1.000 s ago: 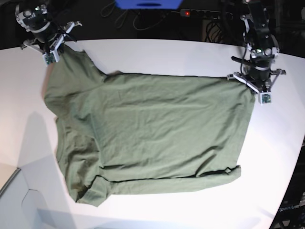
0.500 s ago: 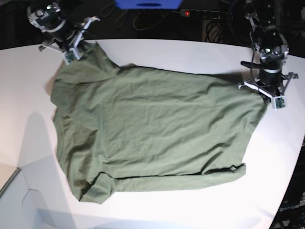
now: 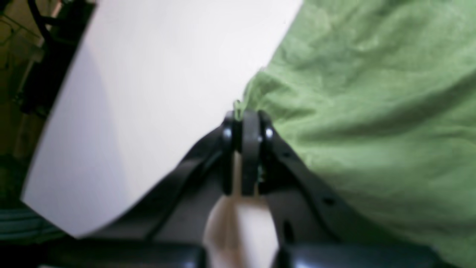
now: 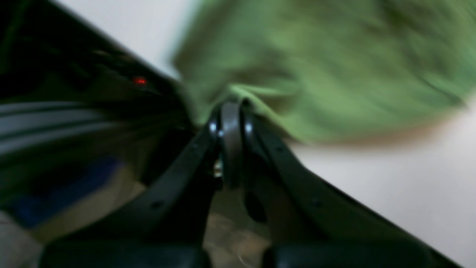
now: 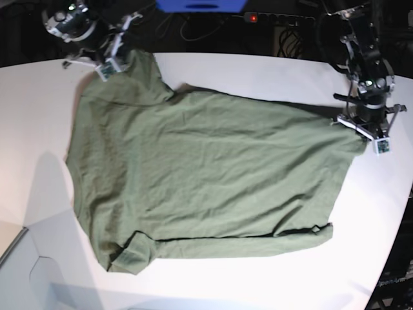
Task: Layout the t-shirt on the table in an organized manner, then fold the t-shirt properly
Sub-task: 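Drag the shirt corners away from its hem with both grippers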
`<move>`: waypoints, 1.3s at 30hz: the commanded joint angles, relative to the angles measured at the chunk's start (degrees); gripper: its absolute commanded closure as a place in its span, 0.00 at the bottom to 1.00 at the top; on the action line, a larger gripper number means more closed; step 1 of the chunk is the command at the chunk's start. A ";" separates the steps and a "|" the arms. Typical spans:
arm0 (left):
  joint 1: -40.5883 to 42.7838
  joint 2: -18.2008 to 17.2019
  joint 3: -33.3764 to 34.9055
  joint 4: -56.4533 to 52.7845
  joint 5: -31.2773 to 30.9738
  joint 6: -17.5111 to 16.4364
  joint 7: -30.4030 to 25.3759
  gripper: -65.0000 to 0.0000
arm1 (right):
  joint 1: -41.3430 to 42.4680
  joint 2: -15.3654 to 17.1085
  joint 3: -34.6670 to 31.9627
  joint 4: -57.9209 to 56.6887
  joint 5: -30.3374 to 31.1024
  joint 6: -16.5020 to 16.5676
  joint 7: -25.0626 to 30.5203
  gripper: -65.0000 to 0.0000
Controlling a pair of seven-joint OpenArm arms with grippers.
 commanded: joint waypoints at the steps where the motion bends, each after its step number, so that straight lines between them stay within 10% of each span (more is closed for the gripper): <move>1: -0.35 -0.75 -1.15 1.71 0.16 0.36 -1.33 0.99 | 0.28 0.27 1.16 0.89 0.94 0.19 1.26 1.00; 17: -0.35 -0.04 -4.58 3.03 0.16 0.36 -1.16 0.99 | 0.01 1.06 -0.16 0.89 1.03 0.19 1.09 0.99; 27: -0.52 -0.22 -4.67 3.29 0.16 0.36 9.13 0.79 | 0.19 2.56 -0.60 0.89 1.21 0.19 1.18 0.52; 39: -1.40 -0.04 -8.10 3.12 0.07 0.36 9.04 0.67 | 8.37 0.89 11.27 0.80 1.12 0.19 0.65 0.47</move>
